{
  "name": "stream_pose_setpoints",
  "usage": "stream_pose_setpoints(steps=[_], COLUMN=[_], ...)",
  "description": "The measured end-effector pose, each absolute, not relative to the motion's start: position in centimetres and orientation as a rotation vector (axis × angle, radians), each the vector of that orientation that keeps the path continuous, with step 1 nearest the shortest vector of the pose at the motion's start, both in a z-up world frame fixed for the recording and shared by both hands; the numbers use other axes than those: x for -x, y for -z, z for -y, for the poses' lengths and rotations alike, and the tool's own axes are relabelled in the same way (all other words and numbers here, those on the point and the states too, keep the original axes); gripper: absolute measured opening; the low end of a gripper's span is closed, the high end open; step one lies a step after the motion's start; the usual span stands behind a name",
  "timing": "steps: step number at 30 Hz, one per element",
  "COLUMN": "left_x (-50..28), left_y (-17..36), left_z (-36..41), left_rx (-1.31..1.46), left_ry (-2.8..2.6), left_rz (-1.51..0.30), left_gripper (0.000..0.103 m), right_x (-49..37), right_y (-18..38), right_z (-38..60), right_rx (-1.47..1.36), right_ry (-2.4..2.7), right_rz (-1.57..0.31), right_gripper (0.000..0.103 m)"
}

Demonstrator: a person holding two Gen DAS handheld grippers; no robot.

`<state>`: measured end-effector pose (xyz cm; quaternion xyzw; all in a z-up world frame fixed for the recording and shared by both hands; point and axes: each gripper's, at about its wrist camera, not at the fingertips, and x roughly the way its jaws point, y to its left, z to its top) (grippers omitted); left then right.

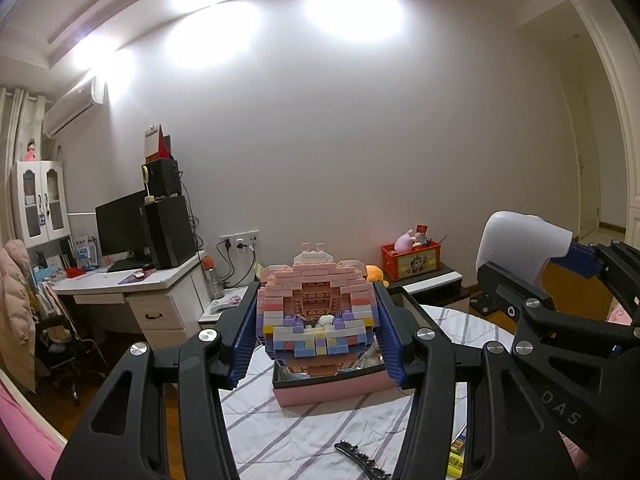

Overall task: Organize rigid objects
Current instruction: 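Lift the pink block toy with the left gripper while the right lifts the hair dryer toward the tray, then lower both held items into the pink box tray and open both grippers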

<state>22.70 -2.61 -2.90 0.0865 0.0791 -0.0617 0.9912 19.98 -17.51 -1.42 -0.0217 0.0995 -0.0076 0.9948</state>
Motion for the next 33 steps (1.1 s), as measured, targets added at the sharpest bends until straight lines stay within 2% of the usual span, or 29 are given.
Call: stream_pose_setpoints(steps=[11, 18, 25, 33], left_x=[-24.2, -29.2, -37.8, -45.2], left_y=[3.7, 5.3, 9.7, 15.9], left_z=[3.2, 3.0, 2.9, 3.5], left_rx=[-0.178, -0.164, -0.144, -0.157], left_ry=[0.124, 0.143, 0.194, 0.229], left_rz=[-0.164, -0.216, -0.393, -0.614], left_gripper=[0.053, 0.053, 0.054, 0.054], right_x=[-22.1, -26.3, -34.0, -42.0], right_y=[1.5, 2.2, 5.5, 12.1], right_z=[17.7, 17.8, 17.6, 17.8], right_rx=[0.054, 0.083, 0.109, 0.092], right_ry=[0.02, 0.022, 0.002, -0.059], right_rz=[-0.218, -0.248, -0.371, -0.585], right_gripper=[0.062, 0.062, 0.062, 0.062])
